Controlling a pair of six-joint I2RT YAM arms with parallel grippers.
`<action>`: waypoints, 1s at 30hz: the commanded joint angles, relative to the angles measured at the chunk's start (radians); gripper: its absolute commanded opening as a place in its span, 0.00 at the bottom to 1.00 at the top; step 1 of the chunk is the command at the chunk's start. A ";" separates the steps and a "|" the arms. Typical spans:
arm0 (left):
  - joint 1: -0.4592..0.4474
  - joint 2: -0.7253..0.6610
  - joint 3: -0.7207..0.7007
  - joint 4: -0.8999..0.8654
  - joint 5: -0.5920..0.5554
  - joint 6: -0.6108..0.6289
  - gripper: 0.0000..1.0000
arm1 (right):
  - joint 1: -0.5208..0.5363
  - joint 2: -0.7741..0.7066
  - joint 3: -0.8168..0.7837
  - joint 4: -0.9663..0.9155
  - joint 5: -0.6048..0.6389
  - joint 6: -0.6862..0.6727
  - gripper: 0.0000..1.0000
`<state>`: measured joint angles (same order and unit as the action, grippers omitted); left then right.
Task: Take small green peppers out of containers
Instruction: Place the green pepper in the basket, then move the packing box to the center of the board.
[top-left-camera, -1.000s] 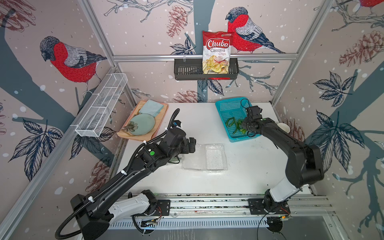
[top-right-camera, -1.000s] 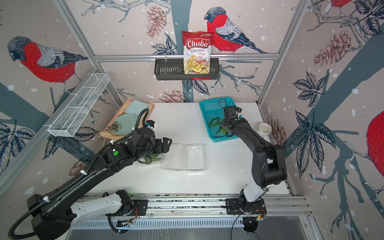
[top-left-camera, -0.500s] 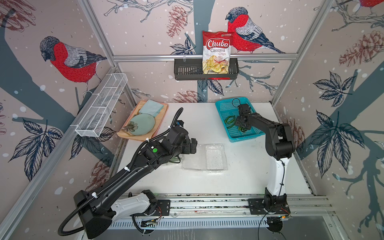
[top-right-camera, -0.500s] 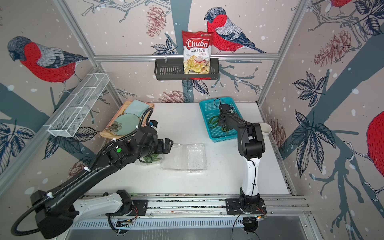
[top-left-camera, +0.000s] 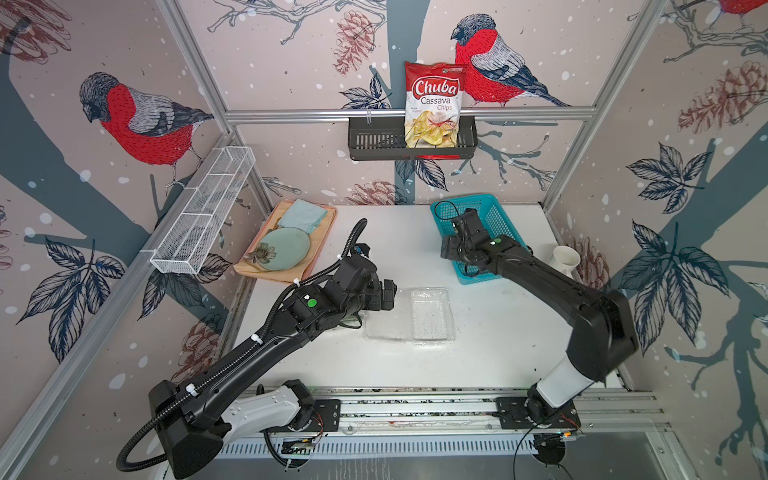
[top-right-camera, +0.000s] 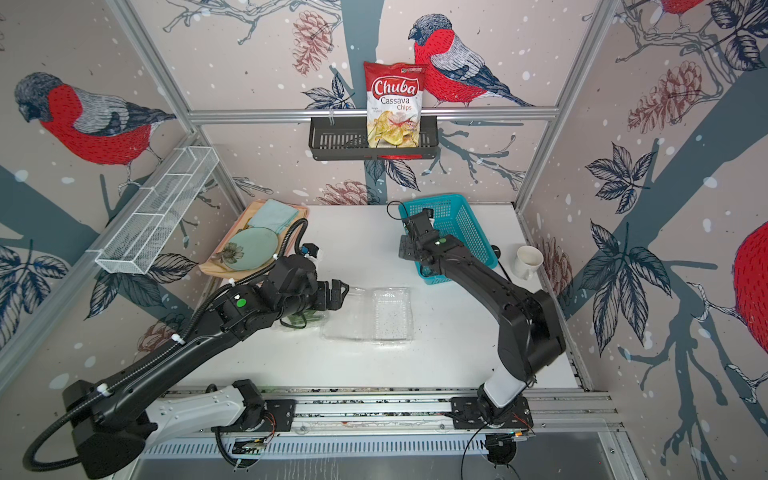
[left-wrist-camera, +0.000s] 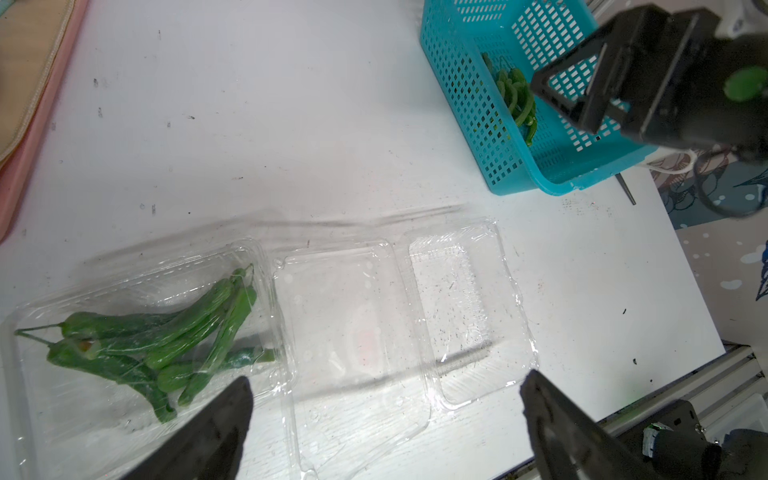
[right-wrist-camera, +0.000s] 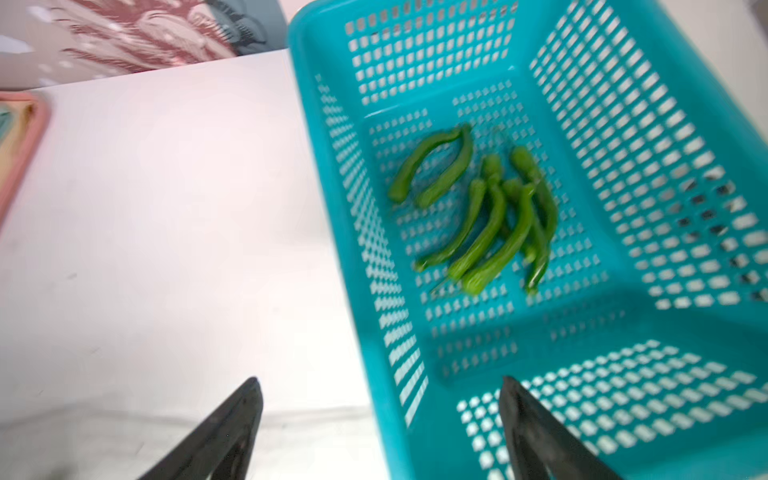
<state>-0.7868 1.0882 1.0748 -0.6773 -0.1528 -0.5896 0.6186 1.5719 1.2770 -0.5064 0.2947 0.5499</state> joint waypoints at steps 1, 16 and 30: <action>0.000 -0.004 -0.016 0.046 0.020 -0.019 0.97 | 0.085 -0.100 -0.118 -0.031 -0.071 0.196 0.88; 0.000 -0.041 -0.059 0.048 0.018 -0.036 0.97 | 0.242 -0.240 -0.574 0.046 -0.202 0.370 0.68; 0.000 -0.133 -0.072 -0.013 -0.060 -0.072 0.97 | 0.228 -0.072 -0.416 0.062 -0.225 0.332 0.16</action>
<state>-0.7868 0.9653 1.0019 -0.6662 -0.1696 -0.6380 0.8547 1.4742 0.8173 -0.4446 0.0708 0.9073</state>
